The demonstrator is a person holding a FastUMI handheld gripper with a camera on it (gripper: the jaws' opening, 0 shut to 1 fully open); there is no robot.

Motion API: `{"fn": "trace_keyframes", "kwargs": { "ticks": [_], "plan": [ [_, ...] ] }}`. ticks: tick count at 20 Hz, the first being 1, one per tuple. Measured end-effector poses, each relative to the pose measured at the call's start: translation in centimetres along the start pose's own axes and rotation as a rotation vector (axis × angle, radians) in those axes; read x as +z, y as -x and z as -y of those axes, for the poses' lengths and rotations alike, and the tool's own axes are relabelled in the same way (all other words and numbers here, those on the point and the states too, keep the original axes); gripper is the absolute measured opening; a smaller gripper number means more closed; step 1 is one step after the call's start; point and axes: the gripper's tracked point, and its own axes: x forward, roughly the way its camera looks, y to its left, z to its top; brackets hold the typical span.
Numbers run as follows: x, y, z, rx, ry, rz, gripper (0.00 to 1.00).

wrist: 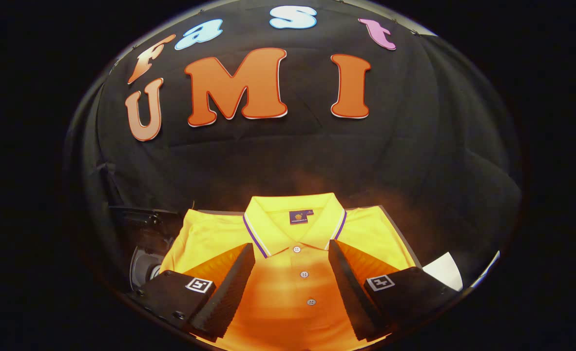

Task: Put the clothes into the washing machine and then close the washing machine lid.

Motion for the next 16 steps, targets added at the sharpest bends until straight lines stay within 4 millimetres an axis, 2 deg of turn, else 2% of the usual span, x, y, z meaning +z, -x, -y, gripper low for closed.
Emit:
{"fn": "trace_keyframes", "kwargs": {
  "ticks": [4,6,10,11,16],
  "plan": [
    [-1.4,-1.5,0.0,0.02,0.0,-0.056,0.99],
    [-2.0,-2.0,0.6,0.006,-0.01,-0.079,0.99],
    [-3.9,-2.3,1.3,-0.008,-0.038,-0.149,0.99],
    [-3.4,-2.6,1.2,-0.011,-0.039,-0.136,0.99],
    [-3.8,-2.5,1.1,-0.024,-0.028,-0.185,0.99]
  ]
}}
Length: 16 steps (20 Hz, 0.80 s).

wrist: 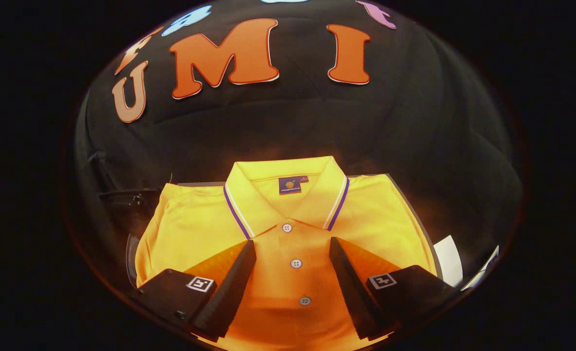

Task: Put the clothes into the washing machine and then close the washing machine lid.

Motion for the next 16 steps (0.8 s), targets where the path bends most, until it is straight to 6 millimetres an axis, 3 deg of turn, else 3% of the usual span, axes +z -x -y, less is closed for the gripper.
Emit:
{"fn": "trace_keyframes", "kwargs": {
  "ticks": [4,14,16],
  "plan": [
    [-0.1,0.0,-0.1,-0.007,0.012,-0.014,0.97],
    [-0.1,0.6,-0.7,0.029,0.045,-0.068,0.7],
    [0.0,0.7,-1.0,0.026,0.057,-0.088,0.52]
  ]
}}
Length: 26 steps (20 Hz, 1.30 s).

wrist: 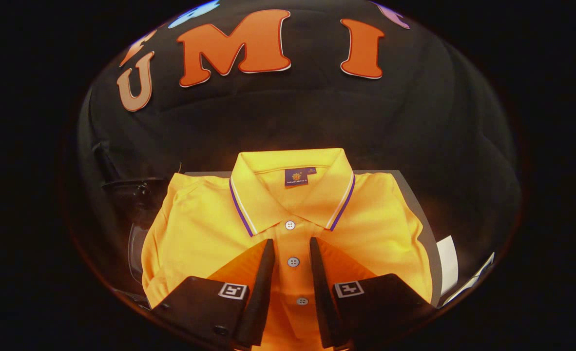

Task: Put the clothes into the washing machine and then close the washing machine lid.

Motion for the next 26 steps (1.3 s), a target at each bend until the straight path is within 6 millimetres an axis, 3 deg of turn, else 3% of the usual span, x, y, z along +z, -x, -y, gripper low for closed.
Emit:
{"fn": "trace_keyframes", "kwargs": {
  "ticks": [2,3,4,5,7,11,12,20,26],
  "plan": [
    [-0.2,-0.3,-0.5,0.021,0.006,-0.028,0.5],
    [-0.2,-0.5,-0.6,0.018,-0.003,-0.036,0.36],
    [-0.2,-0.3,-0.6,0.017,0.004,-0.034,0.29],
    [-0.4,-0.2,-0.7,0.024,0.015,-0.047,0.29],
    [0.0,0.0,-0.6,0.02,0.013,-0.053,0.2],
    [-0.1,0.3,-0.9,0.038,-0.006,-0.036,0.2],
    [0.1,0.1,-0.9,0.048,-0.024,-0.014,0.12],
    [0.8,0.9,-0.8,0.148,-0.106,0.111,0.11],
    [3.5,5.1,-1.7,0.244,-0.175,0.211,0.11]
  ]
}}
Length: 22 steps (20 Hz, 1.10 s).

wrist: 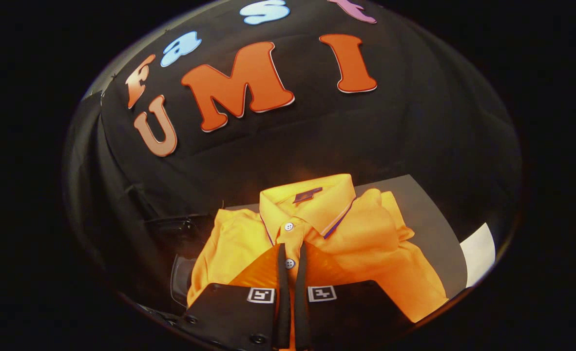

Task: Put the clothes into the washing machine and then close the washing machine lid.

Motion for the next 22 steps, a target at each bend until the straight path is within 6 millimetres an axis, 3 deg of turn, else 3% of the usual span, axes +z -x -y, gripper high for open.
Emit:
{"fn": "trace_keyframes", "kwargs": {
  "ticks": [10,17,22],
  "plan": [
    [4.4,5.9,-5.8,0.04,-0.012,0.167,0.11],
    [5.5,9.7,-12.2,0.002,0.017,0.249,0.11],
    [5.7,11.8,-18.5,0.06,0.025,0.281,0.11]
  ]
}}
